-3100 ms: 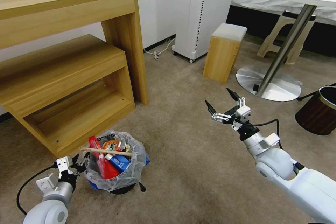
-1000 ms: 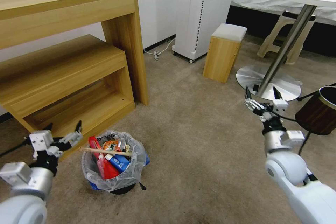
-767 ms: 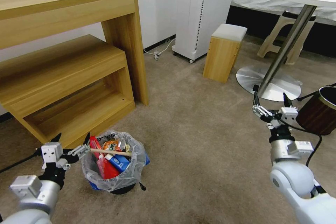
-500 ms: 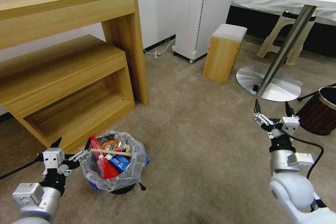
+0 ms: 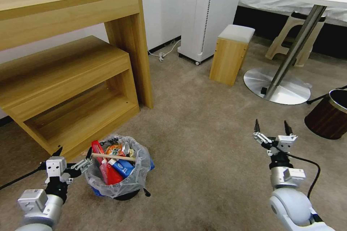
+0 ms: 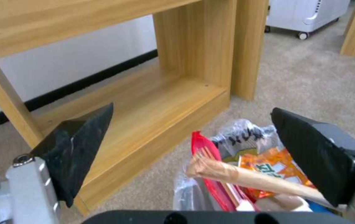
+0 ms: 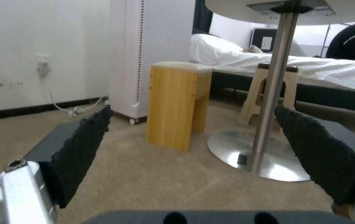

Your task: Pick up the trash bin and place the garbage on the floor into it.

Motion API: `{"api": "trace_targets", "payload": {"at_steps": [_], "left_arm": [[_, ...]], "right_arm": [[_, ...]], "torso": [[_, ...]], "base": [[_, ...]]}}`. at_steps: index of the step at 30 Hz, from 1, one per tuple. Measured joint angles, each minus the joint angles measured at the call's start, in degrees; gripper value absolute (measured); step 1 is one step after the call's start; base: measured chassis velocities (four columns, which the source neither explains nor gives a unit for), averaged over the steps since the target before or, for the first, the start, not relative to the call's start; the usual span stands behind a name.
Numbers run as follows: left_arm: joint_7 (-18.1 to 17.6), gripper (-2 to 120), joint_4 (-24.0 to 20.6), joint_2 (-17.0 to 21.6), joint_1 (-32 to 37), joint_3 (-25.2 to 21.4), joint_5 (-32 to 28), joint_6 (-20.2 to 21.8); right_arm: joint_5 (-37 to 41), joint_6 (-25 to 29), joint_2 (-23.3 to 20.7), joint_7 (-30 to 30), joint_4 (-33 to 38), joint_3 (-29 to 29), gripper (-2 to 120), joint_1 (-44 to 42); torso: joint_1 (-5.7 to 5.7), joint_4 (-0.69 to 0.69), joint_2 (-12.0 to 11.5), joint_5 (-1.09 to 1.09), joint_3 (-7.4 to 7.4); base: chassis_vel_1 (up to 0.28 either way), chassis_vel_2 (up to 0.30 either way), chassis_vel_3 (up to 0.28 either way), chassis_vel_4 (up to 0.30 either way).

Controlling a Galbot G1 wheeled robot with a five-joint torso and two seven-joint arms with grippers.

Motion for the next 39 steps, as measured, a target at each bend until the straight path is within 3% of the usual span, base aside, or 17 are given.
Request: {"api": "trace_targets", "payload": {"at_steps": [8, 39], "left_arm": [[0.34, 100, 1.81, 0.48, -1.24, -0.48, -1.1, -0.24], [0.32, 100, 2.1, 0.31, -2.4, -0.3, -1.87, 0.84]], "right_arm": [[0.06, -0.12, 1.01, -0.78, -1.62, -0.85, 100, 1.72], [0.13, 0.39, 0.82, -2.36, -1.24, -1.01, 100, 1.9]], "torso": [[0.0, 0.0, 0.0, -0.01, 0.0], [0.0, -0.01, 0.0, 0.0, 0.0]], "base": [[0.0, 0.0, 0.0, 0.0], [0.0, 0.0, 0.0, 0.0]]}}
